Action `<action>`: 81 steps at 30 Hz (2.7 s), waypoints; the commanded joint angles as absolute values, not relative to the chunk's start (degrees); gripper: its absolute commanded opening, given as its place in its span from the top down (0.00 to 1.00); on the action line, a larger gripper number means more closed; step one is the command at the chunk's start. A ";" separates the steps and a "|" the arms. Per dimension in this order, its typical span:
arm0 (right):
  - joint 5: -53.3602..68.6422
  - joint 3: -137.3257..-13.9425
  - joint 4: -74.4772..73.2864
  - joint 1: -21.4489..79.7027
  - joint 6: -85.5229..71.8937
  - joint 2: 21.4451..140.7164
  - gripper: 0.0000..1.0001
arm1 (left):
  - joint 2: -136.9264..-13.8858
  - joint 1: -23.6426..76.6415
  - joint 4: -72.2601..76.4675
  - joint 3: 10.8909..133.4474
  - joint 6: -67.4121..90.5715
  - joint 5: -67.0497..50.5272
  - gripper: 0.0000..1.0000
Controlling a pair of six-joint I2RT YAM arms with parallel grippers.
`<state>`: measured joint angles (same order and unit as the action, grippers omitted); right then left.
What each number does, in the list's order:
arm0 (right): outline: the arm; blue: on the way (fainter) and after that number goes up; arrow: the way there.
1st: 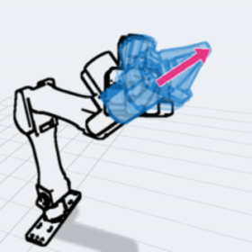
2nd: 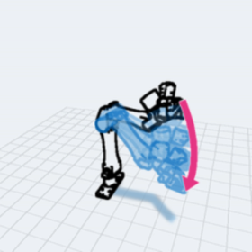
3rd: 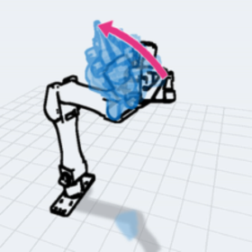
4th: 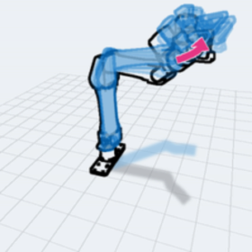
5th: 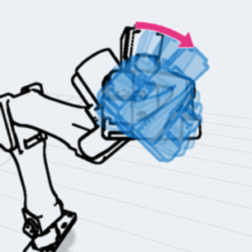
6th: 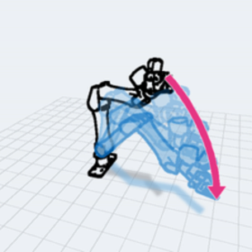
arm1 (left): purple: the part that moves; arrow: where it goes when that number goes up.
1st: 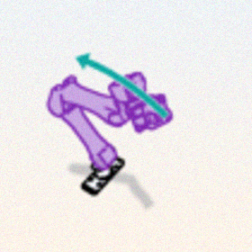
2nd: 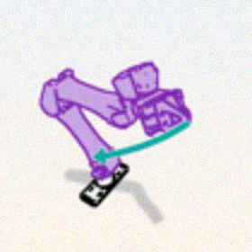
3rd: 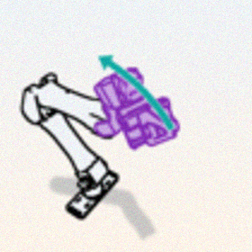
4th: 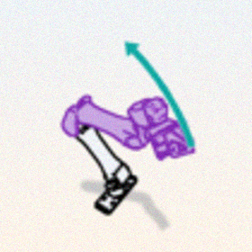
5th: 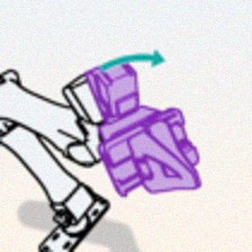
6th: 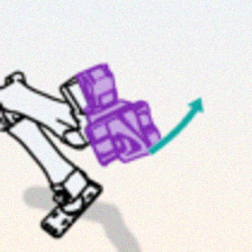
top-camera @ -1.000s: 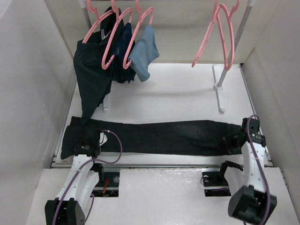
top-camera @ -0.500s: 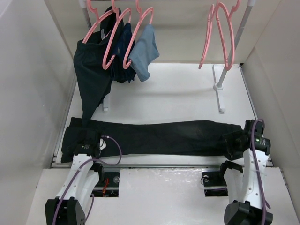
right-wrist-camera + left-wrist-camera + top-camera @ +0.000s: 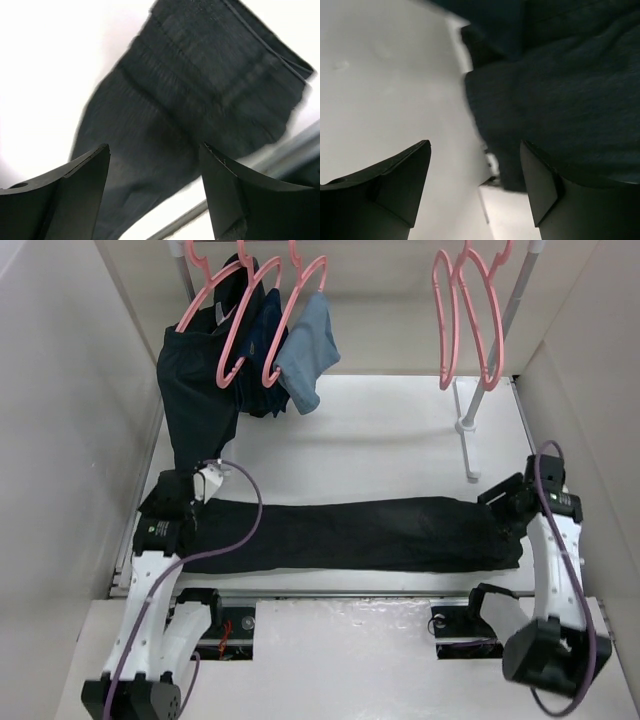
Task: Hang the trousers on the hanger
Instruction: Fold the trousers at the center of the board.
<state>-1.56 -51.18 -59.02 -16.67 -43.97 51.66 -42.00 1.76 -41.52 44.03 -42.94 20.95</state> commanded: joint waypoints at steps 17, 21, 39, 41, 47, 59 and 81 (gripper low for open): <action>-3.87 -59.84 -30.86 -8.09 -38.94 95.70 0.22 | -65.82 3.08 8.60 19.58 -50.10 23.81 0.36; -4.47 -66.00 -30.05 -7.39 -36.39 95.81 0.21 | -71.62 3.08 4.87 26.16 -46.69 24.35 0.36; 6.83 -40.71 -38.68 -25.66 -46.49 61.87 0.00 | -56.07 3.08 -12.30 18.99 -50.81 18.37 0.33; 7.65 -40.17 -34.29 -26.37 -46.49 65.12 0.00 | -55.55 3.08 -13.00 18.98 -50.19 18.37 0.33; 7.73 -37.45 -25.78 -27.51 -47.54 80.90 0.00 | -55.02 3.08 -14.76 18.98 -47.82 18.46 0.33; -0.14 -40.69 -27.67 -30.94 -46.76 78.16 1.00 | -49.66 2.46 -22.31 27.48 -42.38 11.63 0.26; -59.33 -67.60 -39.55 14.21 -29.61 46.41 1.00 | -60.11 6.68 -30.31 41.13 -35.16 -14.22 0.25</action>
